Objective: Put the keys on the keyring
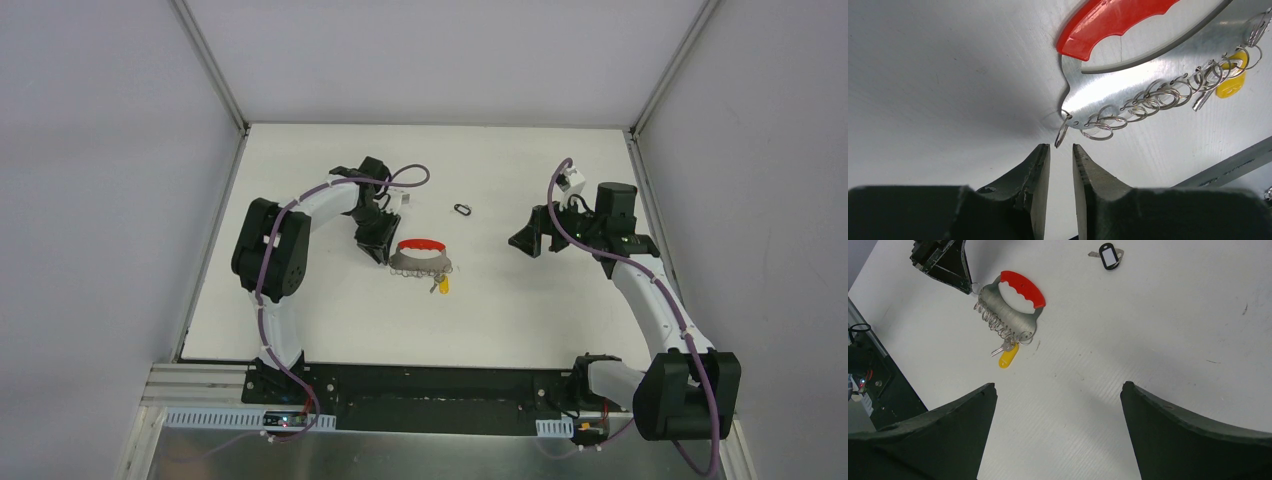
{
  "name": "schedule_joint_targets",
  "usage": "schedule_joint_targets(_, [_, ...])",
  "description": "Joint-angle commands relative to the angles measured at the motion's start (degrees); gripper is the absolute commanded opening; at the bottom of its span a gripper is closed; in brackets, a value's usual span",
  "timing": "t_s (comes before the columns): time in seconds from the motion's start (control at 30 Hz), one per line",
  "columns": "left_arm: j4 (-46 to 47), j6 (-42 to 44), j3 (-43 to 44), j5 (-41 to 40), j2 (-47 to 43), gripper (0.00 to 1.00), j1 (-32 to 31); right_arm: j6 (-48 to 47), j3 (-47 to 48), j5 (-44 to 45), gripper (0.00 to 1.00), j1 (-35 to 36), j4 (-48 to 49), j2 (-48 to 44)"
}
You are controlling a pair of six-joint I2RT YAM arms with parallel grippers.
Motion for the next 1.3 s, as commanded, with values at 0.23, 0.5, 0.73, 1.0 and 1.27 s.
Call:
schedule_joint_targets(0.23, [-0.7, -0.4, 2.7, 2.0, 1.4, 0.24, 0.7, -1.4, -0.4, -0.4, 0.98, -0.4, 0.0, -0.3])
schedule_joint_targets(0.5, [-0.1, -0.4, 2.1, 2.7, 1.7, 0.1, 0.7, -1.4, -0.4, -0.5, 0.98, -0.4, 0.0, -0.4])
schedule_joint_targets(0.73, [0.3, 2.0, 1.8, 5.0, -2.5, 0.0, 0.7, -0.4, 0.4, -1.5, 0.98, -0.4, 0.0, -1.1])
schedule_joint_targets(1.0, [-2.6, 12.2, 3.7, 16.5, -13.3, 0.0, 0.0, -1.0, 8.1, -3.8, 0.98, 6.5, -2.5, -0.7])
schedule_joint_targets(1.27, [-16.8, 21.7, 16.3, 19.7, -16.9, 0.0, -9.9, 2.9, 17.3, -15.4, 0.91, 13.7, -0.2, 4.2])
